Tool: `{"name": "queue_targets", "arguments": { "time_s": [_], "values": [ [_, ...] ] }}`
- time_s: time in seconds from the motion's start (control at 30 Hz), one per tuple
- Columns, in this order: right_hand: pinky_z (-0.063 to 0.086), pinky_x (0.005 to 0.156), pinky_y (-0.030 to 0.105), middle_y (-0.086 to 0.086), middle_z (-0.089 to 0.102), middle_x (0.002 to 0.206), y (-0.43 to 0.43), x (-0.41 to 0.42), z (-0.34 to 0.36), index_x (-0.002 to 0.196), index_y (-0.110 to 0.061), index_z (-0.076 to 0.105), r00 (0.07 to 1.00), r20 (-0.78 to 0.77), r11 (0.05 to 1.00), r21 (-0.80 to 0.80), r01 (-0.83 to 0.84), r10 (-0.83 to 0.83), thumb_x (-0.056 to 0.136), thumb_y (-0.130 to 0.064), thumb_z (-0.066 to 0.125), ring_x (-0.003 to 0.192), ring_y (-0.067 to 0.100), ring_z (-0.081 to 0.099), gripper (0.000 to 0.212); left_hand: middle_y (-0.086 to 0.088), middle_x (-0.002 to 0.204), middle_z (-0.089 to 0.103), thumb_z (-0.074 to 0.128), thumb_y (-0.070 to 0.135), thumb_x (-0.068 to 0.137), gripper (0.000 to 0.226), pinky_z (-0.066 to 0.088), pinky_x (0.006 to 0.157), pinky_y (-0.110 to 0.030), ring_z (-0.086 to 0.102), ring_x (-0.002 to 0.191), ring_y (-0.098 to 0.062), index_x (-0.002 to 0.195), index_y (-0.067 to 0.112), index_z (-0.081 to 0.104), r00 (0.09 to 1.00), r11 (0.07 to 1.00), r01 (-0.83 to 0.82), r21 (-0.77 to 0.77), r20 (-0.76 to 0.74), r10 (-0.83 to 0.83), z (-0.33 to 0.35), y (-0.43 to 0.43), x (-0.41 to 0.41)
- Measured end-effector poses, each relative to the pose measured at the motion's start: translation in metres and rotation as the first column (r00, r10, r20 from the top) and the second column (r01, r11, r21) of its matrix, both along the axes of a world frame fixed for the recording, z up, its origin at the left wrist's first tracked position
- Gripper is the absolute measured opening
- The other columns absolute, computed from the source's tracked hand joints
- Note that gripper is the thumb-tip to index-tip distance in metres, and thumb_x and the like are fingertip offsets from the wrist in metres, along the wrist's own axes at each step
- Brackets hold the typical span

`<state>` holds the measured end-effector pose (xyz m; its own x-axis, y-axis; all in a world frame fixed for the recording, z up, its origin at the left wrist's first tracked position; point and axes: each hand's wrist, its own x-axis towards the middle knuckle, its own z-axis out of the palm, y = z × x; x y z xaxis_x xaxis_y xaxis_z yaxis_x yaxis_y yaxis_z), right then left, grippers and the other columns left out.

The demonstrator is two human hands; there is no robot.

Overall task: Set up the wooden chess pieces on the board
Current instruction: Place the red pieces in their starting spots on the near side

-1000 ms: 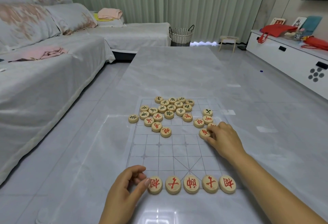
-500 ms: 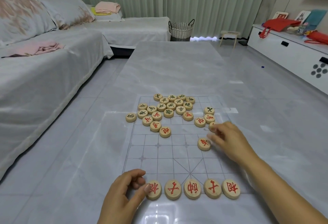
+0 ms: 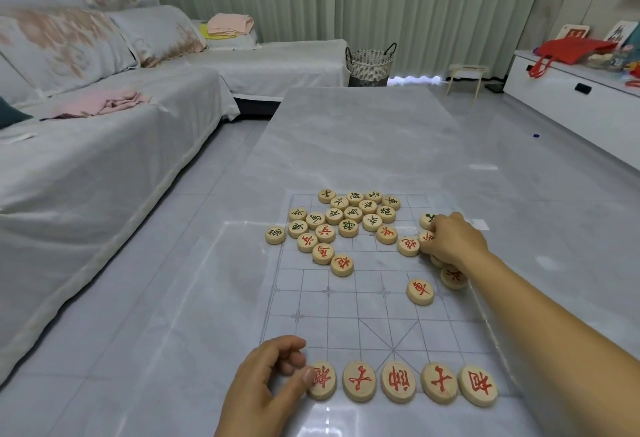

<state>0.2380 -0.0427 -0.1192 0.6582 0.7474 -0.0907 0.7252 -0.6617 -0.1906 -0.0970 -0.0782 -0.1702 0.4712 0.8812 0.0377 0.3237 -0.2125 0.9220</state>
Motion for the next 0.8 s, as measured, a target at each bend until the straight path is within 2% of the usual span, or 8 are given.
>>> {"name": "queue_targets", "arguments": {
  "time_s": [0.1,0.17,0.27,0.43,0.5,0.6,0.7,0.8],
  "values": [
    [0.043,0.07,0.032,0.009,0.049,0.114,-0.012,0.002,0.008,0.105,-0.013,0.056,0.995,-0.098,0.988,0.153,0.014,0.001,0.076,-0.031,0.063,0.095,0.027,0.054,0.035,0.018,0.097,0.064,0.069,0.061,0.04,0.056,0.047,0.077,-0.01,0.06,0.084,-0.007,0.094,0.053,0.056,0.999,0.997,0.031,-0.071,-0.003,-0.032,0.012,0.004,-0.004],
    [0.045,0.075,0.035,0.005,0.049,0.111,-0.036,0.0,0.018,0.104,-0.014,0.055,0.988,-0.151,0.961,0.276,0.01,0.033,0.078,-0.03,0.063,0.094,0.025,0.054,0.032,0.013,0.096,0.066,0.071,0.048,0.055,0.041,0.045,0.073,-0.008,0.06,0.082,-0.006,0.094,0.047,0.06,1.0,0.999,0.01,-0.037,-0.023,-0.011,0.022,0.015,-0.005],
    [0.047,0.074,0.037,0.0,0.056,0.096,-0.089,-0.011,0.025,0.093,-0.019,0.054,0.978,-0.186,0.932,0.363,-0.022,0.095,0.079,-0.028,0.064,0.085,0.019,0.056,0.02,0.011,0.096,0.061,0.069,0.023,0.08,0.023,0.043,0.071,-0.013,0.056,0.089,-0.005,0.097,0.034,0.059,0.992,0.991,-0.022,0.134,-0.123,0.038,0.038,0.047,0.007],
    [0.045,0.077,0.032,-0.005,0.053,0.099,-0.169,-0.033,-0.008,0.1,-0.033,0.053,0.985,-0.166,0.967,0.255,0.0,0.044,0.077,-0.037,0.068,0.088,0.014,0.055,0.028,0.002,0.106,0.055,0.058,0.014,0.088,0.024,0.04,0.079,-0.02,0.052,0.096,-0.013,0.111,0.015,0.06,0.969,0.947,0.016,0.321,-0.239,0.064,0.044,0.112,0.061],
    [0.045,0.076,0.033,-0.004,0.053,0.093,-0.179,-0.035,-0.023,0.097,-0.029,0.062,0.982,-0.187,0.96,0.279,0.037,0.016,0.067,-0.041,0.074,0.088,0.018,0.054,0.034,-0.005,0.112,0.057,0.057,0.014,0.088,0.027,0.041,0.083,-0.025,0.052,0.1,-0.016,0.115,0.013,0.06,0.947,0.939,0.037,0.341,-0.313,0.077,0.041,0.131,0.081],
    [0.045,0.072,0.031,-0.011,0.052,0.088,-0.179,-0.031,-0.029,0.085,-0.037,0.056,0.98,-0.199,0.951,0.307,0.031,0.032,0.057,-0.06,0.066,0.083,0.01,0.052,0.038,-0.008,0.119,0.052,0.056,0.011,0.086,0.036,0.041,0.087,-0.026,0.052,0.108,-0.022,0.122,0.014,0.056,0.898,0.95,0.091,0.3,-0.436,0.052,0.036,0.143,0.1],
    [0.042,0.071,0.028,-0.011,0.051,0.089,-0.175,-0.027,-0.032,0.089,-0.033,0.058,0.984,-0.173,0.949,0.316,0.026,0.03,0.063,-0.046,0.076,0.083,0.01,0.051,0.034,-0.004,0.105,0.044,0.058,0.014,0.084,0.039,0.039,0.086,-0.026,0.048,0.109,-0.025,0.122,0.02,0.055,0.851,0.946,0.171,0.276,-0.526,0.0,0.033,0.144,0.106],
    [0.037,0.074,0.026,-0.012,0.05,0.092,-0.176,-0.025,-0.033,0.095,-0.036,0.055,0.983,-0.175,0.953,0.301,0.0,0.055,0.066,-0.043,0.076,0.09,0.011,0.048,0.036,-0.006,0.108,0.041,0.061,0.022,0.084,0.045,0.039,0.098,-0.032,0.04,0.114,-0.026,0.128,0.026,0.051,0.785,0.941,0.24,0.24,-0.618,-0.043,0.033,0.143,0.106]
  ]
}}
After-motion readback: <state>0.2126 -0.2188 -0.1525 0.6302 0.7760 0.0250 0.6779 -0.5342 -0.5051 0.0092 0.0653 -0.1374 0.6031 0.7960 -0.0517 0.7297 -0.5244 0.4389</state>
